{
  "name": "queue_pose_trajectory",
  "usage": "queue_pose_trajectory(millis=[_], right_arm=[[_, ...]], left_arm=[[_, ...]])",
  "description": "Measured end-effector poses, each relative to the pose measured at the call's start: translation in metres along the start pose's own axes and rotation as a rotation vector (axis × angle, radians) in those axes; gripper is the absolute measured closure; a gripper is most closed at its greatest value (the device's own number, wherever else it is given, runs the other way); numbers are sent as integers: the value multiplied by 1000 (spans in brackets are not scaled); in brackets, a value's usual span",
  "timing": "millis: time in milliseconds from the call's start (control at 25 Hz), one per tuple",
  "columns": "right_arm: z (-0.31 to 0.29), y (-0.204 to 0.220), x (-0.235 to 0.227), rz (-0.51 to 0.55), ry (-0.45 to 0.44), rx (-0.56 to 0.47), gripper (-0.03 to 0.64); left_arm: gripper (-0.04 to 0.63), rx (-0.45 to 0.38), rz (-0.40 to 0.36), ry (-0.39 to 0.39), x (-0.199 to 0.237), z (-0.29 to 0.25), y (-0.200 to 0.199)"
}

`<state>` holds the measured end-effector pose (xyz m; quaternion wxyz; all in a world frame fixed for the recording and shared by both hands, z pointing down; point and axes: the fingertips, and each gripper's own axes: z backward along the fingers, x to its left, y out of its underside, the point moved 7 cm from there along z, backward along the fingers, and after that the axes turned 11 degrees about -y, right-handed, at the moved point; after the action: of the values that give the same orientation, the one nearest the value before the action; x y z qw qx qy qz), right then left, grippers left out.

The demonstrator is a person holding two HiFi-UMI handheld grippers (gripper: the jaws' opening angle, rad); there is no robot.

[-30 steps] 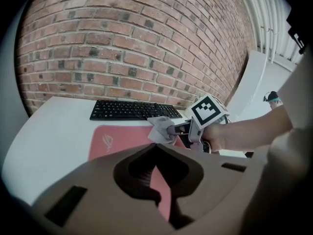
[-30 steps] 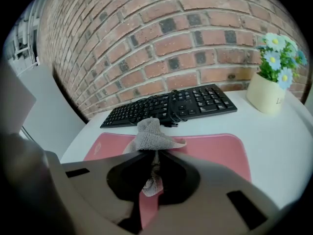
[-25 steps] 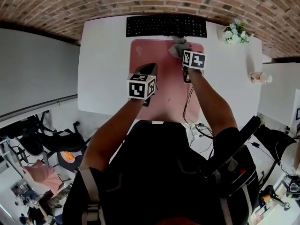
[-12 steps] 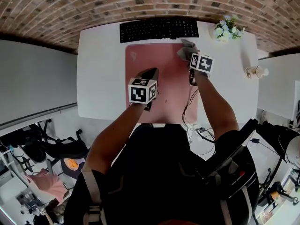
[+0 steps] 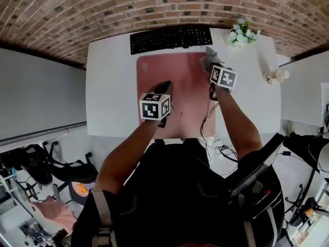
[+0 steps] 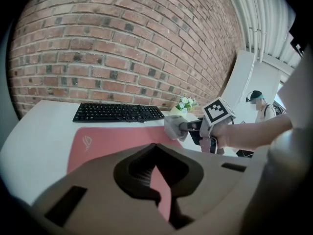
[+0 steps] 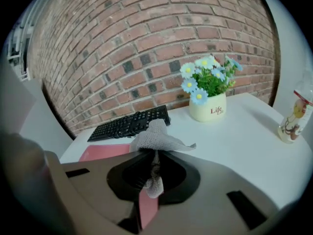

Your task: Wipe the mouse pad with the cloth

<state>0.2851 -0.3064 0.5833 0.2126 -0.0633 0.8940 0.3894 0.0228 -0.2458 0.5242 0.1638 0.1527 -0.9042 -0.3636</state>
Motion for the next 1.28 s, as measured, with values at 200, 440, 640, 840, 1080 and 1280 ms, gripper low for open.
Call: queue_pose_trajectory(millis=[200,440,640,840,1080,1280], right_arm=[[39,0,46,64,-56,-76,580],[88,11,110,161,-85,-150,580],[136,29,163,230,-110,-207,580],[183,42,208,254,-113,-269,580],[233,63,258,335,-121,-321,580],[266,73,274,385,-111,-360,580]], left_arm=[[596,-88,-54,19,1,29,-2],[595,-202,-73,44,21,88,-5],[597,-290,-111,44,42,144,6],[597,-346,-110,53,64,189,18],[597,-494,-100,96,67,248,9],[597,-531,-136,85,55,281,14]])
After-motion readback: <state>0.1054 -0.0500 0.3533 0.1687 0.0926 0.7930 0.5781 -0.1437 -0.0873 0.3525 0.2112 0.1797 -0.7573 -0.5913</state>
